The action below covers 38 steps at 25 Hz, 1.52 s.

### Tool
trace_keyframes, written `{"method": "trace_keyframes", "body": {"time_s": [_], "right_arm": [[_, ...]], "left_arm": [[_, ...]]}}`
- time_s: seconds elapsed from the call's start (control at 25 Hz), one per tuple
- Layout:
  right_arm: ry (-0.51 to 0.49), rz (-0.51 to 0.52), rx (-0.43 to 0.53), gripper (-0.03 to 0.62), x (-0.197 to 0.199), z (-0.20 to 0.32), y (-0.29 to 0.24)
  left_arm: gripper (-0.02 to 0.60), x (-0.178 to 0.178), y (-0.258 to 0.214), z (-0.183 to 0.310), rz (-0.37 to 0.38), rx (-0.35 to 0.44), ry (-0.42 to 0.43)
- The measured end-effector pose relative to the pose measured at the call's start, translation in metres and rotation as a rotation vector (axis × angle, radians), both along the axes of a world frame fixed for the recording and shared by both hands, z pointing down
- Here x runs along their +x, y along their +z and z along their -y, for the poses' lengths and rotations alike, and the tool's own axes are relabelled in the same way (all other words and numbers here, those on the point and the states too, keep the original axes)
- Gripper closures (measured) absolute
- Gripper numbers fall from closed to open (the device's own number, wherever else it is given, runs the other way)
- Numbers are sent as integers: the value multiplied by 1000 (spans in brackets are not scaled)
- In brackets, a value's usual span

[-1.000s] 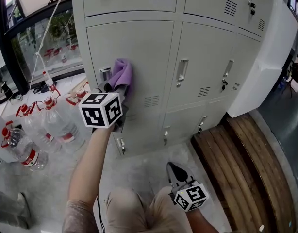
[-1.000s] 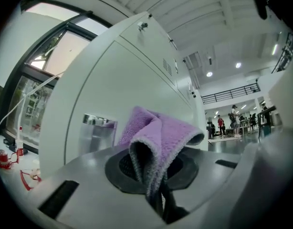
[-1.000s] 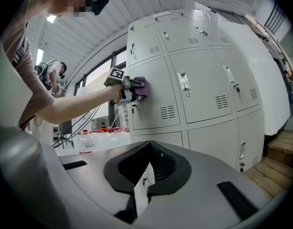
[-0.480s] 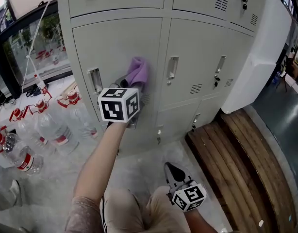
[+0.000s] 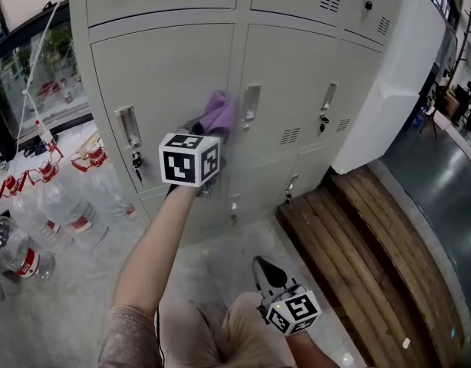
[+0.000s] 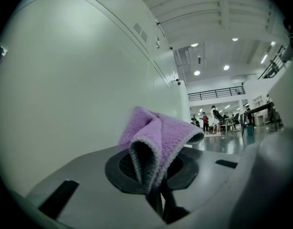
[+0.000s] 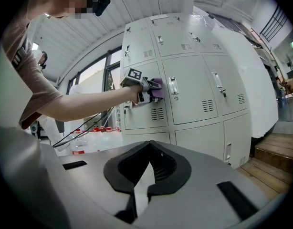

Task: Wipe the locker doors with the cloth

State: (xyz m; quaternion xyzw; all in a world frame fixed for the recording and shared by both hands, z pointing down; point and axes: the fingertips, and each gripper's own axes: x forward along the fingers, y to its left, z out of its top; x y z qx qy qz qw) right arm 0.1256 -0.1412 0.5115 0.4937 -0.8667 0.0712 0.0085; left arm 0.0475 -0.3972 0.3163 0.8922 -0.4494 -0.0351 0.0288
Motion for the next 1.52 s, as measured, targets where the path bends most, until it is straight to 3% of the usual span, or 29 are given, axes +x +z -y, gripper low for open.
{"method": "trace_keyframes", "body": {"time_s": [0.28, 0.4, 0.8, 1.12, 1.52], "right_arm": [[3, -1, 4, 597, 1, -6, 0], [-4, 1, 6, 597, -1, -7, 0], [-48, 16, 14, 597, -12, -1, 0], [-76, 28, 7, 597, -24, 3, 5], [-86, 35, 5, 597, -30, 5, 6]], "left_arm": [[543, 23, 14, -25, 7, -20, 133], [543, 15, 16, -40, -18, -16, 140], [543, -73, 32, -79, -30, 63, -113], [543, -142, 55, -91, -29, 36, -291], [543, -166, 70, -85, -15, 24, -387]]}}
